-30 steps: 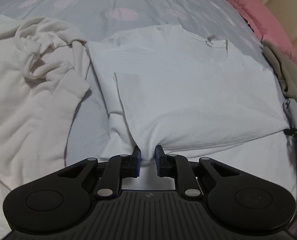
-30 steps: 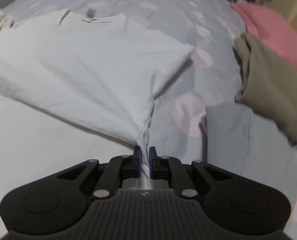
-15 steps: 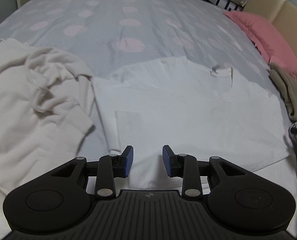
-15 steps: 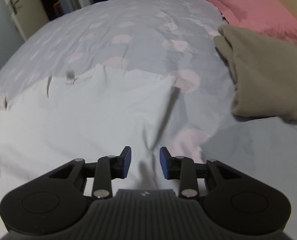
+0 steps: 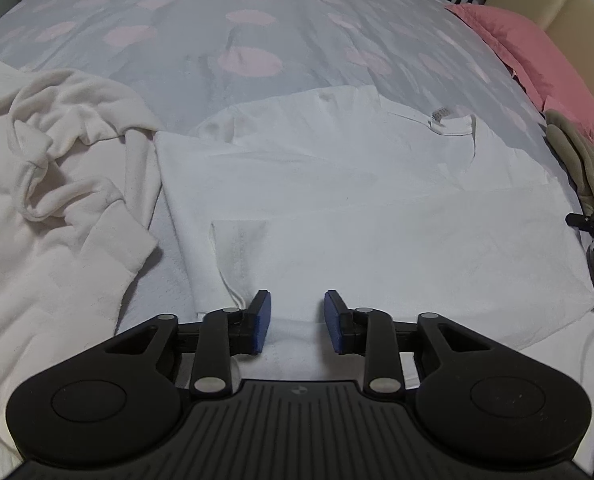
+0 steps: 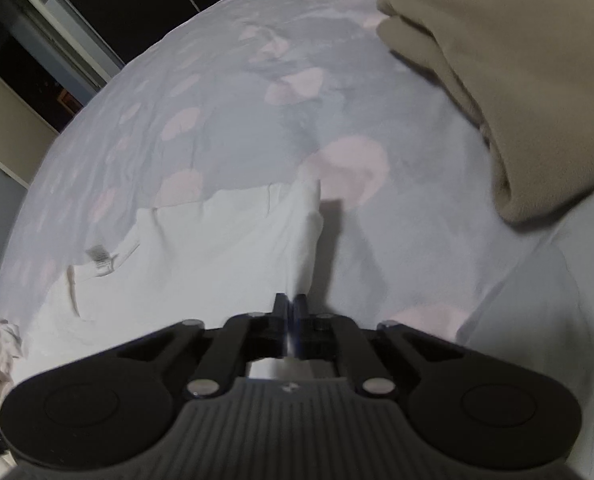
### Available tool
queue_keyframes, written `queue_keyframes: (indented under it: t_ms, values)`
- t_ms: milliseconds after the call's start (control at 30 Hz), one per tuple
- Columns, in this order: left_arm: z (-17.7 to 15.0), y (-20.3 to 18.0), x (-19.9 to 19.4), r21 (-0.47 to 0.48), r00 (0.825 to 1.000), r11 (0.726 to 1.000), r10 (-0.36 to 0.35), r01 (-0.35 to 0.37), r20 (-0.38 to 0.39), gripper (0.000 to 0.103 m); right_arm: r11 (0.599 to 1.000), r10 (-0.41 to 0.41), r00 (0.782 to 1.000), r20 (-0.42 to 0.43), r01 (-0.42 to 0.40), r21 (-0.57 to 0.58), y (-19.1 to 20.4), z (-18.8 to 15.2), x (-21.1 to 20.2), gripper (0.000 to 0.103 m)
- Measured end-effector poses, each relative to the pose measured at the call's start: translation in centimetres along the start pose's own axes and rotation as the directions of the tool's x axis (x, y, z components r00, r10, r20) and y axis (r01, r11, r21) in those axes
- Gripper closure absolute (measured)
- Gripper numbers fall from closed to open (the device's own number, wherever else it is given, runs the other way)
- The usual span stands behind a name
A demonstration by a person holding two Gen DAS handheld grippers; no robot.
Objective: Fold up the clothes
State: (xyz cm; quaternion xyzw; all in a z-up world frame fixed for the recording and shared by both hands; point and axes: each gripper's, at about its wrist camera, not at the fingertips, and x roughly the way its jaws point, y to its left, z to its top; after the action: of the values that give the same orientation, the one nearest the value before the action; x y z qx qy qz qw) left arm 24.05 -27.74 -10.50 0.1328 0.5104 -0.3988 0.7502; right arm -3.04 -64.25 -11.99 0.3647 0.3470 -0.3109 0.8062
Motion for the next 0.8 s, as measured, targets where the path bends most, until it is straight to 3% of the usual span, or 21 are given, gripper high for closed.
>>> queue_keyframes:
  t_ms: [133, 200, 233, 367, 533, 800]
  values:
    - [-0.1, 0.4, -0.1, 0.005, 1.000, 1.000, 0.006, -0.007, 0.012, 0.087, 0.972, -0.140, 0.988, 0.058, 0.148, -0.184, 1.7, -0.4, 0.5, 0.103]
    - [-0.2, 0.4, -0.2, 0.008, 1.000, 1.000, 0.003, -0.004, 0.016, 0.088, 0.917, -0.270, 0.956, 0.110, 0.291, -0.271, 2.1, -0.6, 0.8, 0.103]
    - [-0.2, 0.4, -0.4, 0.008, 1.000, 1.000, 0.004, -0.004, 0.018, 0.087, 0.913, -0.287, 0.952, 0.109, 0.306, -0.271, 1.6, -0.5, 0.8, 0.103]
    - [-0.3, 0.1, -1.5, 0.041, 0.999, 0.999, 0.027, -0.029, 0.047, 0.087, 0.967, -0.191, 0.978, 0.082, 0.202, -0.153, -0.5, 0.2, -1.3, 0.098]
    - [-0.6, -0.5, -3.4, 0.060, 0.996, 0.998, 0.002, -0.007, 0.086, 0.087, 0.956, -0.098, 0.992, 0.076, 0.115, -0.270, 2.1, -1.3, -3.9, 0.097]
    - [-3.4, -3.6, -4.0, 0.239, 0.995, 0.970, -0.056, 0.035, 0.080, 0.087, 0.902, 0.028, 0.999, -0.037, -0.041, -0.429, 5.8, -6.6, -5.5, 0.091]
